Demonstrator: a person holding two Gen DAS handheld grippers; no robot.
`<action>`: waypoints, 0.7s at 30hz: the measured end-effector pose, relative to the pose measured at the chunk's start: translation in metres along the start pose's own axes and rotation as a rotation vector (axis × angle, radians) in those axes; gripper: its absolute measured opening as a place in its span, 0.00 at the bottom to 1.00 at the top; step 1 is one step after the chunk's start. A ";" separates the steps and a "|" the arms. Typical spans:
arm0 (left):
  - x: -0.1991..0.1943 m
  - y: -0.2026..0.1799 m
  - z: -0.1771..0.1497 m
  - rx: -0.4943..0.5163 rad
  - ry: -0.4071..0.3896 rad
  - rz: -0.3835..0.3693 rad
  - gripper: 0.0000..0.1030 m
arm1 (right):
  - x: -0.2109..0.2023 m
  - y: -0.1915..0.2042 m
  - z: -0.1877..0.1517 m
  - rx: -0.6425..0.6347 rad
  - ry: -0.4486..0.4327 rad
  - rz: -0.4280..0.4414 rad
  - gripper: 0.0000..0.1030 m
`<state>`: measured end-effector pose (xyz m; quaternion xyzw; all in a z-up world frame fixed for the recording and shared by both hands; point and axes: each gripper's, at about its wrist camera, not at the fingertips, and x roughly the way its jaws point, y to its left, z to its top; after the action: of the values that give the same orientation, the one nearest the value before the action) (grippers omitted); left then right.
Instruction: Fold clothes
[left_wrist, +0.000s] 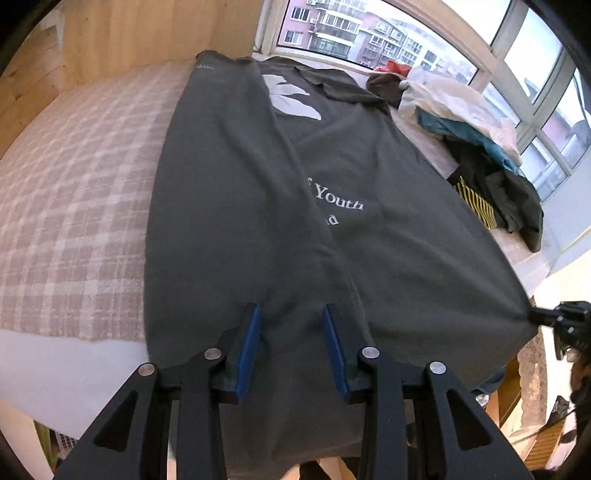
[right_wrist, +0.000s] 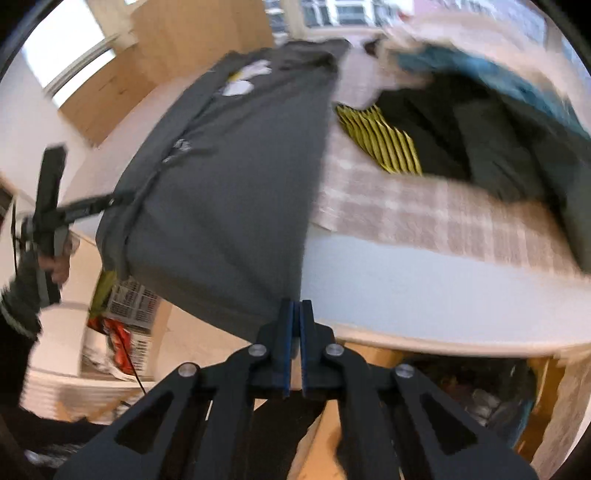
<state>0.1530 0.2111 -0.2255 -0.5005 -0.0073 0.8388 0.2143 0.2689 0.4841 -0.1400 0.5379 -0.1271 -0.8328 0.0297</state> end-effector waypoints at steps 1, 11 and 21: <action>0.003 0.000 -0.001 -0.003 0.004 0.002 0.32 | 0.004 -0.001 0.003 0.022 0.016 0.020 0.03; -0.002 -0.192 -0.052 0.437 -0.076 -0.216 0.40 | 0.006 -0.022 0.010 0.277 0.045 0.297 0.03; 0.033 -0.254 -0.042 0.514 -0.125 -0.212 0.44 | 0.001 -0.025 0.021 0.297 0.070 0.339 0.03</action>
<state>0.2646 0.4448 -0.2167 -0.3735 0.1398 0.8153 0.4199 0.2514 0.5118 -0.1381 0.5359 -0.3357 -0.7689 0.0941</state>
